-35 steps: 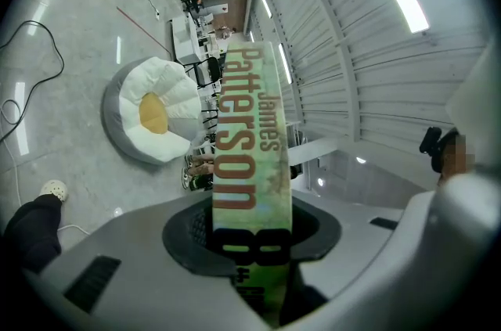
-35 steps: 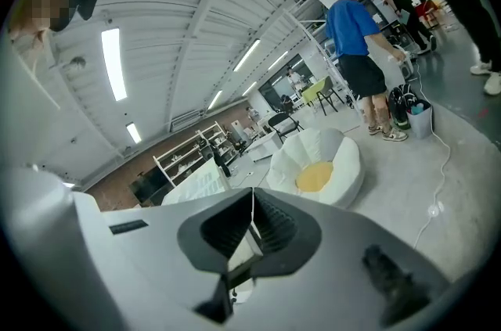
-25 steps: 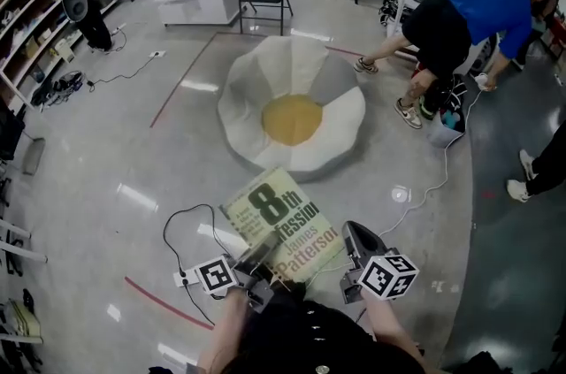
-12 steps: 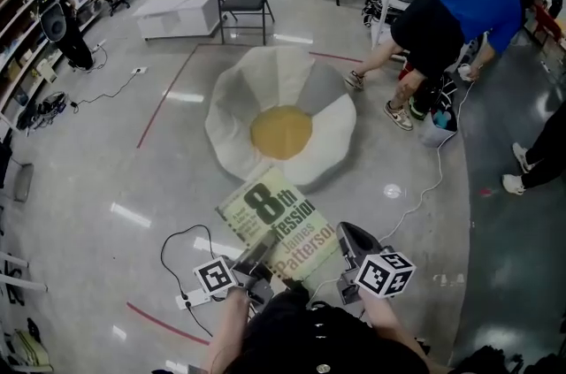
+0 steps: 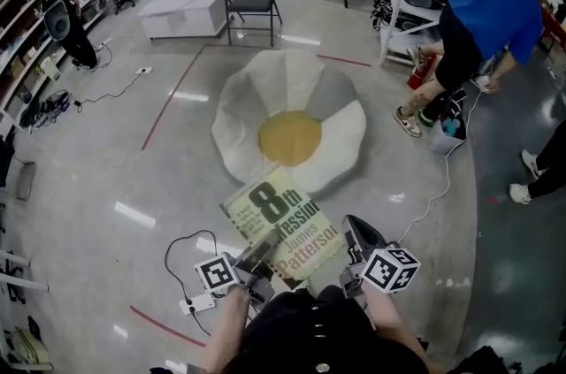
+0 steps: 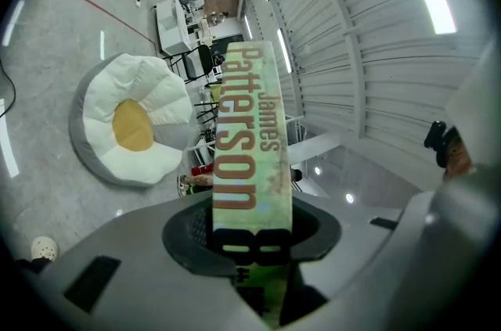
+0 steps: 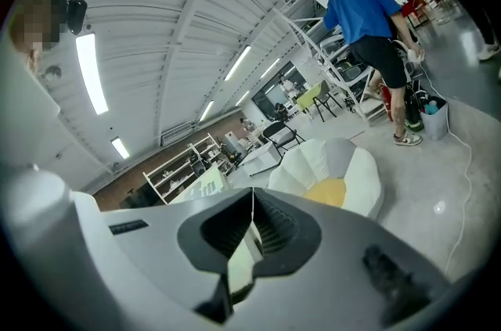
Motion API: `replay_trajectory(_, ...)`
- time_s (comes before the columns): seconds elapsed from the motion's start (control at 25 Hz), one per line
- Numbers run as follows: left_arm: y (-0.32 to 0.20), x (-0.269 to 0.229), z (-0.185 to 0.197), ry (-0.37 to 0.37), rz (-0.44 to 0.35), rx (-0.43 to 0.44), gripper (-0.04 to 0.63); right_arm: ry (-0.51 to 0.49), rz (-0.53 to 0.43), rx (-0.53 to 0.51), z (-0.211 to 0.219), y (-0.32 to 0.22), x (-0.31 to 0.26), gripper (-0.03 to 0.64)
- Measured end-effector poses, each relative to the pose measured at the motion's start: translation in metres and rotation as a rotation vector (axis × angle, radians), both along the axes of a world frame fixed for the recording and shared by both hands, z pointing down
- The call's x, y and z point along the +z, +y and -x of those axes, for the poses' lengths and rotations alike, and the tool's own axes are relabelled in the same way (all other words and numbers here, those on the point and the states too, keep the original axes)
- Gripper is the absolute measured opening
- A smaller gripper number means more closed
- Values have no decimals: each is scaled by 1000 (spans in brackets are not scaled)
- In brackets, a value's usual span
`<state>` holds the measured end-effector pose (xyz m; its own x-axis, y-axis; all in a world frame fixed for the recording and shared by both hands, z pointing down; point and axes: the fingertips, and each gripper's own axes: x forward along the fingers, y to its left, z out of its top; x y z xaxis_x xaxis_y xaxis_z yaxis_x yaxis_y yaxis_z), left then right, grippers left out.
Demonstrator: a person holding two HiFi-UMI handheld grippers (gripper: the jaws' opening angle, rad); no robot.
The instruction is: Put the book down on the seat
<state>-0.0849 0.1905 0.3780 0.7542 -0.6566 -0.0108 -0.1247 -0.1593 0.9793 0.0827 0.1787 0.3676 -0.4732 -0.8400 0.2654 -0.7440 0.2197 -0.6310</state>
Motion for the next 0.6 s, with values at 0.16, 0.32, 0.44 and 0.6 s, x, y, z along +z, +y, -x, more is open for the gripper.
replay_trajectory(0.16, -4, 2, 5, -4, 8, -8, 158, 0, -12, 5, 2, -7, -1, 14)
replay_trajectory(0.32, -1, 0, 6, -8, 19, -18, 158, -3, -8, 7, -4, -7, -3, 13)
replay_trajectory(0.44, 0, 2, 7, -6, 27, -24, 158, -3, 0, 11, -9, -10, 2, 13)
replay_trajectory(0.6, -3, 18, 9, -47, 32, -40, 158, -17, -11, -6, -10, -22, 8, 14)
